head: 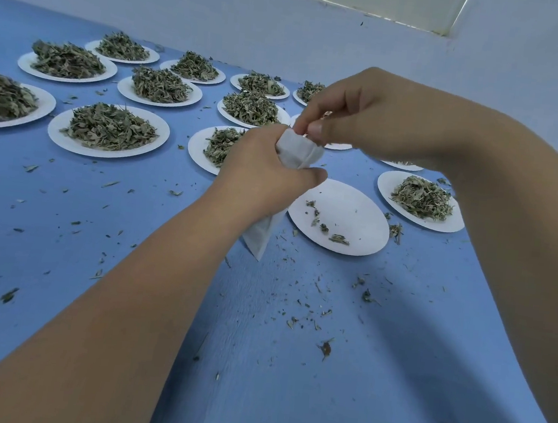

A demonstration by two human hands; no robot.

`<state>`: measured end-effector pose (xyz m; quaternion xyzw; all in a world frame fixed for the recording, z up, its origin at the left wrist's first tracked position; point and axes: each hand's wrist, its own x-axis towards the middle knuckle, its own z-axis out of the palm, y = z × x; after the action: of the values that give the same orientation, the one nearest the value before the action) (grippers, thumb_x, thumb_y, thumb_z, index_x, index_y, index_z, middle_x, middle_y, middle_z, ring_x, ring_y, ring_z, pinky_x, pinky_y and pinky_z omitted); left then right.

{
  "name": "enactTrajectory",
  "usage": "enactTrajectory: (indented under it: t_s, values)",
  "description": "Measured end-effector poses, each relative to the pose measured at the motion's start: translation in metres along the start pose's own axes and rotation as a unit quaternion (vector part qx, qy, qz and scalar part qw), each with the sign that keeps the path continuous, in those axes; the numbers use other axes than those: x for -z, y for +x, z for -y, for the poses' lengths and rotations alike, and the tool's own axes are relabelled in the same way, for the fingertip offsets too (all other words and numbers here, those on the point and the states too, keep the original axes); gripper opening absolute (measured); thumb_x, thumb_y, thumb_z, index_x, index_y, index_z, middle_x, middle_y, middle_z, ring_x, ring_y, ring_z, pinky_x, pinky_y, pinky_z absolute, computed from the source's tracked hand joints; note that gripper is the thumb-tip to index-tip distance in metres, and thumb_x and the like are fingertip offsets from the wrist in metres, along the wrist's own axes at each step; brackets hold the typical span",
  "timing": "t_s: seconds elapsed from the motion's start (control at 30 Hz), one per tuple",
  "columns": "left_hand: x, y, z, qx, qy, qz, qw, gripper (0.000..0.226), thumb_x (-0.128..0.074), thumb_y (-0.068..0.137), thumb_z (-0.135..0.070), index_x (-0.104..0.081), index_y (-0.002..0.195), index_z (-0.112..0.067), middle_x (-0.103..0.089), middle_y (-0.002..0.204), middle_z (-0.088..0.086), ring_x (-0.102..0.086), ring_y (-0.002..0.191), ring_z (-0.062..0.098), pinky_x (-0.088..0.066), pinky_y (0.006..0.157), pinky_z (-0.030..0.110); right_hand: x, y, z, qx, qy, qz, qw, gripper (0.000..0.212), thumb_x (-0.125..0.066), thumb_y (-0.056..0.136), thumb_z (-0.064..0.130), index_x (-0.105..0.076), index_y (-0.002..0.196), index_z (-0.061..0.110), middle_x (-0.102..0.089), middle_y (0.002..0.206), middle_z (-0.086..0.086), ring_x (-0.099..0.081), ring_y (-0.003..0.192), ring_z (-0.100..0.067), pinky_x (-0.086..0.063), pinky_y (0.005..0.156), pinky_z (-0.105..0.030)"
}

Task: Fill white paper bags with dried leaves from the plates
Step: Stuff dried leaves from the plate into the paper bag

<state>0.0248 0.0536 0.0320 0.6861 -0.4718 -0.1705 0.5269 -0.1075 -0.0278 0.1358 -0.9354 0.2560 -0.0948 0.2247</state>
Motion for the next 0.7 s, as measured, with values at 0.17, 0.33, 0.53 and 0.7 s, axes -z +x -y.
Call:
enactTrajectory:
  t_s: [0.17, 0.33, 0.53, 0.7]
  values:
    - [-0.001, -0.001, -0.001, -0.022, 0.007, -0.009, 1.000, 0.032, -0.082, 0.072, -0.040, -0.052, 0.073, -0.029, -0.045, 0.059, -0.017, -0.043, 0.052, -0.001, -0.031, 0.046, 0.014, -0.012, -0.015, -0.003, 0.003, 0.087, -0.086, 0.993, 0.017, -0.063, 0.093, 0.024, -0.077, 0.098, 0.034, -0.074, 0.106, 0.002, -0.060, 0.109, -0.027, -0.047, 0.090, -0.043]
    - [0.000, -0.001, -0.002, -0.021, 0.014, 0.008, 1.000, 0.028, -0.077, 0.072, -0.040, -0.066, 0.097, -0.034, -0.062, 0.082, -0.015, -0.058, 0.068, -0.005, -0.041, 0.056, 0.015, -0.032, -0.025, -0.007, 0.029, 0.101, -0.072, 0.992, 0.032, -0.050, 0.097, 0.015, -0.075, 0.107, 0.032, -0.071, 0.108, 0.020, -0.060, 0.111, 0.002, -0.044, 0.094, -0.024]
    - [0.005, 0.000, -0.002, -0.006, 0.068, 0.035, 0.997, 0.047, -0.082, 0.072, -0.045, -0.050, 0.103, -0.031, -0.052, 0.092, -0.016, -0.051, 0.078, 0.002, -0.038, 0.059, 0.026, -0.039, -0.034, -0.051, -0.023, 0.128, -0.198, 0.972, 0.020, -0.065, 0.092, 0.012, -0.076, 0.099, 0.026, -0.074, 0.100, 0.007, -0.064, 0.081, 0.009, -0.047, 0.068, -0.012]
    - [0.014, 0.002, -0.003, 0.078, 0.106, 0.116, 0.985, 0.084, -0.087, 0.069, -0.041, -0.042, 0.139, -0.027, -0.052, 0.123, -0.009, -0.054, 0.108, 0.017, -0.049, 0.079, 0.034, -0.052, -0.033, -0.072, -0.090, -0.013, 0.086, 0.992, 0.049, -0.069, 0.089, 0.017, -0.064, 0.122, 0.054, -0.057, 0.136, 0.022, -0.055, 0.119, 0.004, -0.051, 0.100, -0.030]
